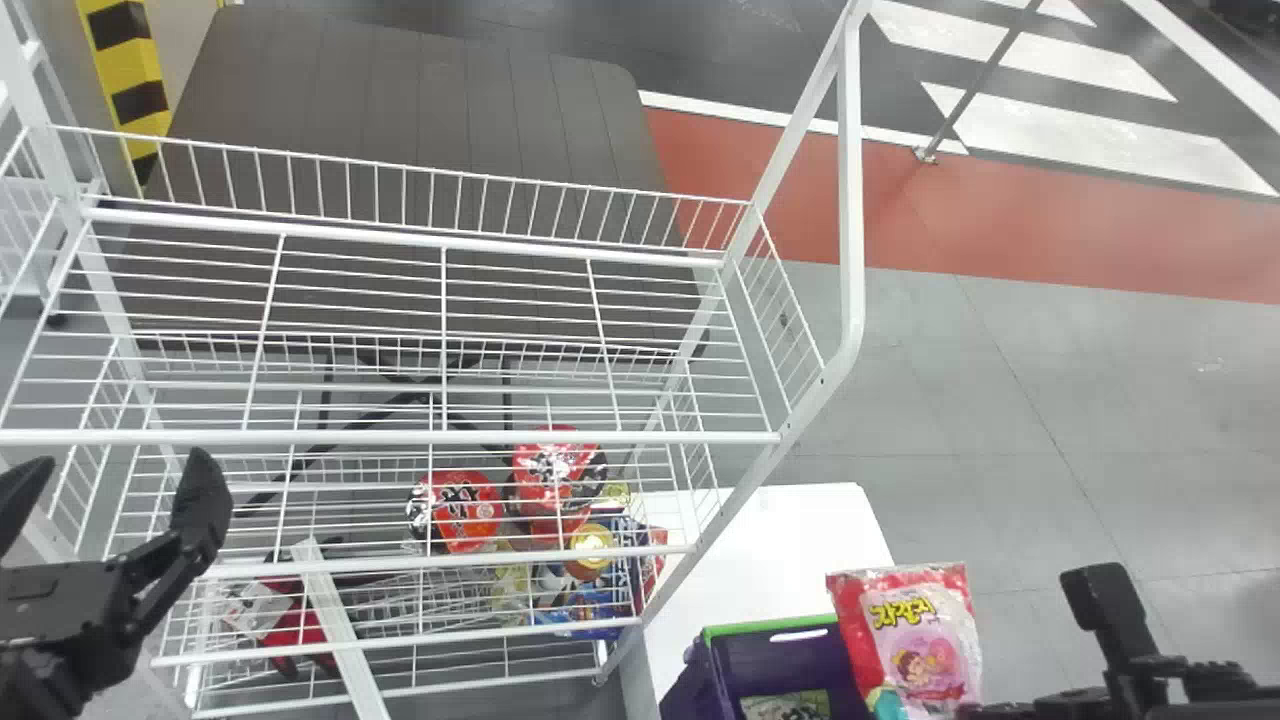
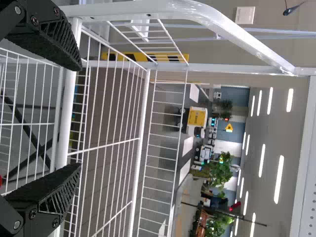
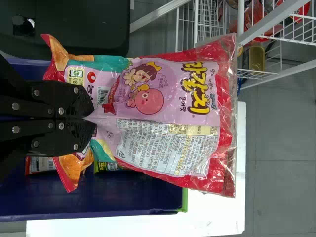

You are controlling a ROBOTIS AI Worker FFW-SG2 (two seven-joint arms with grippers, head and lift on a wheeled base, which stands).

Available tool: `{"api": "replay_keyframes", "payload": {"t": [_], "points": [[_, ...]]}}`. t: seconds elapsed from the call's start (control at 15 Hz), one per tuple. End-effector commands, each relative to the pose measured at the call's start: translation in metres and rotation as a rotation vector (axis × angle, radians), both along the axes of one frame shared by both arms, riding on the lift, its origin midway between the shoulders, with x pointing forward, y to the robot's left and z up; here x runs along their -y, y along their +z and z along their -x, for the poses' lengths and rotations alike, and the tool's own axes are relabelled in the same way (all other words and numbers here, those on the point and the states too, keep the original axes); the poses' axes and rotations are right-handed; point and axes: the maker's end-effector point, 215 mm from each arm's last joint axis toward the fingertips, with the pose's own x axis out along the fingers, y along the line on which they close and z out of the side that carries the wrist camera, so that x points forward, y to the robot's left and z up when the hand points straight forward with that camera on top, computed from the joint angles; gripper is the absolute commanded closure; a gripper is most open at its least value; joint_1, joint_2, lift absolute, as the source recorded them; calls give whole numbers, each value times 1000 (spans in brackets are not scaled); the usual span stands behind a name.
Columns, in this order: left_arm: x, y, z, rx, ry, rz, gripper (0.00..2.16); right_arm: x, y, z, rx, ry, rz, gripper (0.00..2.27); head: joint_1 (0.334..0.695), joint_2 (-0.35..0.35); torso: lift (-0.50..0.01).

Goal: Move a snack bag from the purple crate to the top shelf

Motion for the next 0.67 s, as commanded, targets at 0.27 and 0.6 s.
{"api": "replay_keyframes", "payload": {"t": [0.27, 0.6], "points": [[-1, -6, 0, -10, 0, -3, 134, -31, 70, -29, 194, -42, -139, 1642, 695, -350, 10], [-1, -9, 1, -14, 1, -8, 134, -77, 141, -55, 343, -41, -241, 1642, 695, -350, 10]]}}
